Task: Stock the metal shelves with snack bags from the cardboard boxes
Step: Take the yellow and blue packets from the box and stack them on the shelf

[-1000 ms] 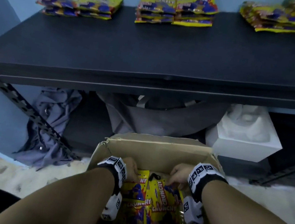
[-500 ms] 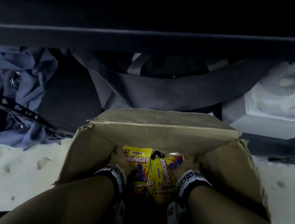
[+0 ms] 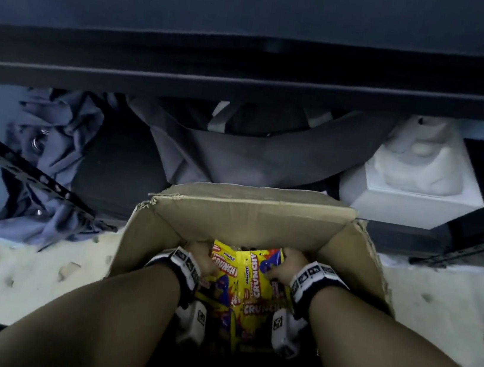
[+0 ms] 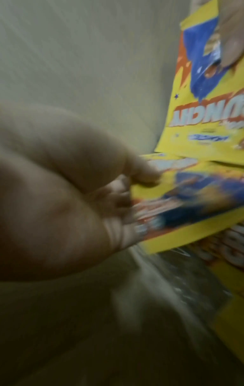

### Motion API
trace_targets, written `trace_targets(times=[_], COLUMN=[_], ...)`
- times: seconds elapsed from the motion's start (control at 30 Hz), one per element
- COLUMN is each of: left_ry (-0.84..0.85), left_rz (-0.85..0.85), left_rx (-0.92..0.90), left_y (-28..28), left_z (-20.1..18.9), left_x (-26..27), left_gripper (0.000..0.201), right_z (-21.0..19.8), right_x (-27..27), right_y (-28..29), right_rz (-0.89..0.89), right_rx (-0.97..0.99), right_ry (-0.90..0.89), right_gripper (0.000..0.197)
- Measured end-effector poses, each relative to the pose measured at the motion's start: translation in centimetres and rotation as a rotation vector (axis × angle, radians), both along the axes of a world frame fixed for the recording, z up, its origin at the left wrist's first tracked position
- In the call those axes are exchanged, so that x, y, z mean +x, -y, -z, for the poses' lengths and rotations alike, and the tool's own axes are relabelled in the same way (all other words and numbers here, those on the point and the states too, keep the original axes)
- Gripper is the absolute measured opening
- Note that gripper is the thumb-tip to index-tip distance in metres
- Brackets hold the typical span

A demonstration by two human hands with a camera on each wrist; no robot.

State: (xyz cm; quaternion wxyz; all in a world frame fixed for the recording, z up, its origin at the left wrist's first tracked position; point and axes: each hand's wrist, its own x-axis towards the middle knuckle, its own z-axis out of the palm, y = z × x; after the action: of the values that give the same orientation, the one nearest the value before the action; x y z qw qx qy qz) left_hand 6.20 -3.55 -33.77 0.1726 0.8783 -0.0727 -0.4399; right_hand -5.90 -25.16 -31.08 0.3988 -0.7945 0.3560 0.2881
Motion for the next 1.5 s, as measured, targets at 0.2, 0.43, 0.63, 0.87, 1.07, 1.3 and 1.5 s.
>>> trace_targets(times=[0.2, 0.43, 0.63, 0.87, 1.07, 1.3, 1.5], left_ry=[0.033, 0.174, 0.105, 0.105, 0.117, 0.245, 0.4], left_rz=[0.161, 0.294, 0.262, 0.144, -0.021, -0.216, -0.516], left_rx=[0.078, 0.072, -0.097, -0.438, -0.726, -1.005, -1.14], left_y=[0.6, -0.7, -3.6, -7.7, -10.8, -12.0, -11.8], left_z=[-8.9, -18.4, -26.3, -35.1, -40.5, -46.3, -50.5], left_x=[-0.7, -0.9, 1.0, 2.3, 2.8, 3.4, 6.1], left_gripper=[0.05, 0.045, 0.032, 0.033, 0.048, 0.035, 0.02], right_z=[-8.8, -19.1, -27.2, -33.0, -37.6, -41.9, -46.0], right_x=[1.5, 1.7, 1.2, 1.1, 1.9, 4.4, 8.3], right_y=[-0.4, -1.8, -1.4, -1.3, -3.7, -6.9, -7.7], right_rz=[-0.296, -0.613, -0.609, -0.504, -0.484, -0.189, -0.027], right_rx=[-0.056, -0.208, -0.273, -0.095, 0.082, 0.453, 0.341], right_ry=[-0.015, -0.027, 0.108, 0.355, 0.542, 0.818, 1.028], right_gripper=[0.044, 0.042, 0.033, 0.041, 0.039, 0.036, 0.024])
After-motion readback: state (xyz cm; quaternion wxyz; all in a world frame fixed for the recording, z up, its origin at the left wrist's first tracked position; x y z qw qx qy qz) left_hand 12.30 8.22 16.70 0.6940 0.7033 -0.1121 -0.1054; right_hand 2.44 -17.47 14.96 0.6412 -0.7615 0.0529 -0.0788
